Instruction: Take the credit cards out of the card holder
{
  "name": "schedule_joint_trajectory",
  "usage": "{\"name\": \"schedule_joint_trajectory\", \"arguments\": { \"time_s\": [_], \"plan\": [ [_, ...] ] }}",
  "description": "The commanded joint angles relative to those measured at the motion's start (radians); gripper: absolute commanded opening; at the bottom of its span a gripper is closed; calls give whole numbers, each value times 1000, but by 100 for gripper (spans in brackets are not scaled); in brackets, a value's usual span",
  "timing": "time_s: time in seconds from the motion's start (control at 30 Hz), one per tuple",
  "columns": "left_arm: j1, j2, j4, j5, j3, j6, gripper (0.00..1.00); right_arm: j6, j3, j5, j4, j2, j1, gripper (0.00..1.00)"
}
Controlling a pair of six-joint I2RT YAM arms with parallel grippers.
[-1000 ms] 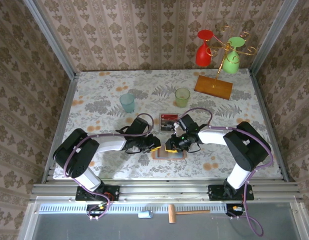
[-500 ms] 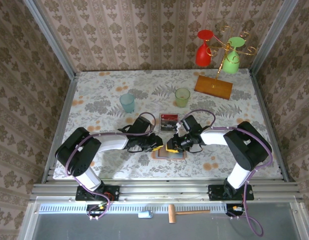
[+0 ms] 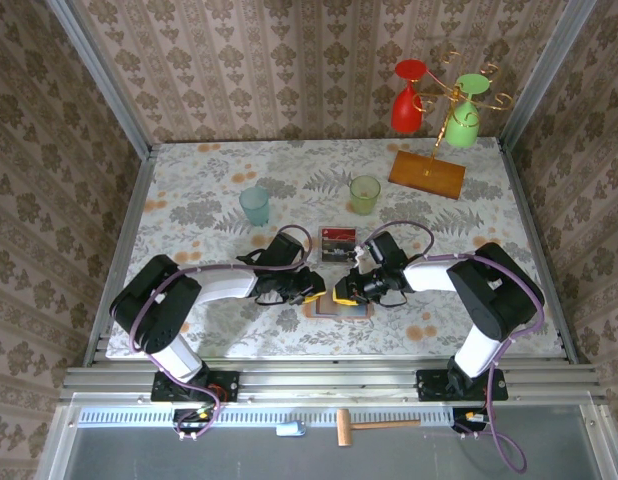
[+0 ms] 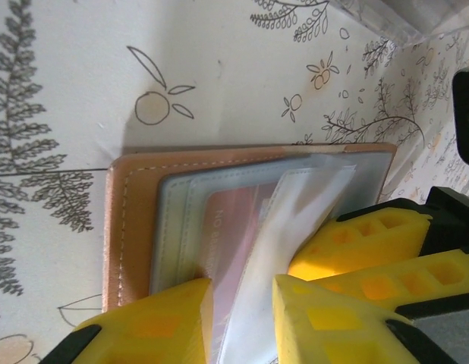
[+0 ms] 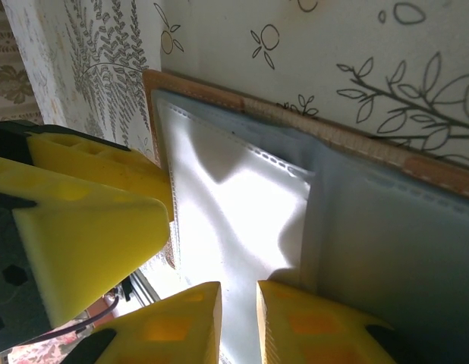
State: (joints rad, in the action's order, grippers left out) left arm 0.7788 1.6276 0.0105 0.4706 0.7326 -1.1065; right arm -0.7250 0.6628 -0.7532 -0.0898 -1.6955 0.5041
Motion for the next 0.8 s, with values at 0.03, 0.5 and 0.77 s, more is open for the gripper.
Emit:
{"name": "schedule_joint_trajectory", "arguments": {
  "time_s": [0.03, 0.5, 0.77],
  "plan": [
    [8, -8, -39, -14, 26, 11, 29, -19, -30, -32, -40, -23, -14, 19],
    [20, 27, 63, 34, 33, -26, 23, -14, -37, -52, -45, -22, -24, 19],
    [20, 27, 68, 42, 39, -19, 23, -14, -31, -49, -12, 24, -27, 25]
  ]
}}
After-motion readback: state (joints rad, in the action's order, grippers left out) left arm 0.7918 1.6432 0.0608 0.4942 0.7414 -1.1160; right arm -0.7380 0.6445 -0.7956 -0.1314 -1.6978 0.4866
